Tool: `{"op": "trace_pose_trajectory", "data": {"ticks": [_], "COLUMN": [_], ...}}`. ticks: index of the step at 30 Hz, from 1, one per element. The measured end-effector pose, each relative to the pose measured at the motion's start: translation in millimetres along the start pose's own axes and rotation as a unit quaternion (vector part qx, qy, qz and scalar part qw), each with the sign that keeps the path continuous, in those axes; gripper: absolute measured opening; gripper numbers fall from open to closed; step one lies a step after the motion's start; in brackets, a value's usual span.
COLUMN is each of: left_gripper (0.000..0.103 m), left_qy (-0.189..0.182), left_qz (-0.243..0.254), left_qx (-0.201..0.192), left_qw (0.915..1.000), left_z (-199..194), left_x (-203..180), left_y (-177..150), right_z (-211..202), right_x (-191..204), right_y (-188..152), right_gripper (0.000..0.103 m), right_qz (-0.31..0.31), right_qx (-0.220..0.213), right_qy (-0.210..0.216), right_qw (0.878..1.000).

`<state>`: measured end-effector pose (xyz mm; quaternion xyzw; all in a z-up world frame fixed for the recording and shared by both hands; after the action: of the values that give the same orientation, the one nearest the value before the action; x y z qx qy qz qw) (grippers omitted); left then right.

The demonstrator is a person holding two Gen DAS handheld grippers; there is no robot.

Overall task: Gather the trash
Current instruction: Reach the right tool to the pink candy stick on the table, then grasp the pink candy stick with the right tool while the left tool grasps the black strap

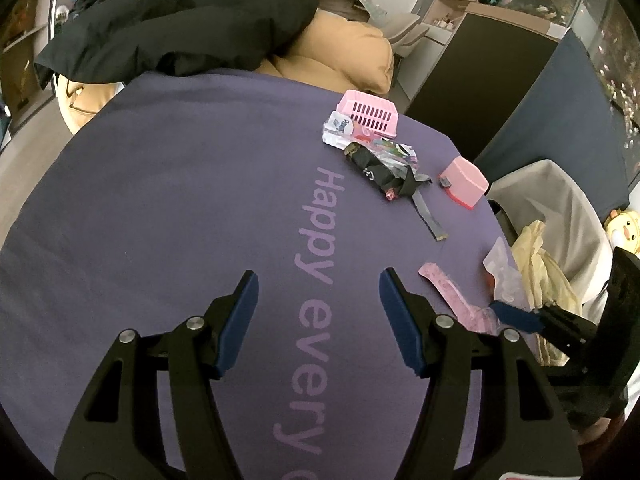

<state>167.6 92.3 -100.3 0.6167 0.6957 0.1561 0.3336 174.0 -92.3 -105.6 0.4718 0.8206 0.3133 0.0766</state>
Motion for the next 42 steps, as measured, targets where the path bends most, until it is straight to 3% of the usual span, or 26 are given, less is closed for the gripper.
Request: {"op": "trace_pose_trajectory", "data": {"ticks": [4, 6, 14, 19, 23, 28, 35, 42], "left_gripper": [0.06, 0.06, 0.06, 0.06, 0.06, 0.06, 0.06, 0.06], "left_qy": [0.001, 0.001, -0.006, -0.04, -0.065, -0.032, -0.05, -0.126], "left_qz": [0.002, 0.003, 0.021, 0.071, 0.132, 0.2, 0.157, 0.153], "left_qx": [0.002, 0.004, 0.01, -0.021, -0.034, -0.041, 0.007, 0.076], "left_qw": [1.0, 1.0, 0.9997, 0.9965, 0.9885, 0.9785, 0.9864, 0.9772], "left_z": [1, 2, 15, 27, 48, 87, 112, 92], "left_x": [-1, -1, -11, -32, -61, -83, -72, -75], "left_y": [0, -1, 4, 29, 52, 80, 97, 56], "right_z": [0, -3, -27, -56, -71, -73, -60, -54], "right_x": [1, 0, -7, -26, -35, -40, -50, -48], "right_y": [0, -2, -22, -31, -33, -37, -49, -50], "right_gripper": [0.044, 0.038, 0.038, 0.038, 0.038, 0.038, 0.038, 0.038], "right_qz": [-0.009, -0.01, -0.006, 0.036, 0.051, 0.063, 0.083, 0.076], "right_qx": [-0.003, -0.008, -0.006, -0.038, -0.052, -0.054, -0.032, -0.029], "right_qy": [-0.01, -0.017, -0.015, -0.03, -0.039, -0.045, -0.044, -0.04], "right_qw": [1.0, 1.0, 1.0, 0.998, 0.997, 0.996, 0.995, 0.996]}}
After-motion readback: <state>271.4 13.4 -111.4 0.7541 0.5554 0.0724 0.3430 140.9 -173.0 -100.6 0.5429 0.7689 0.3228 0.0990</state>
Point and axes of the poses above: each gripper's, at about its wrist camera, not at the fingertips, and z roughly the way its jaws point, x to its left, y to its top, the point moved 4 cm from there along z, roughly the way its jaws point, and after that the axes turned 6 degrees about z, right-handed, at the moved point
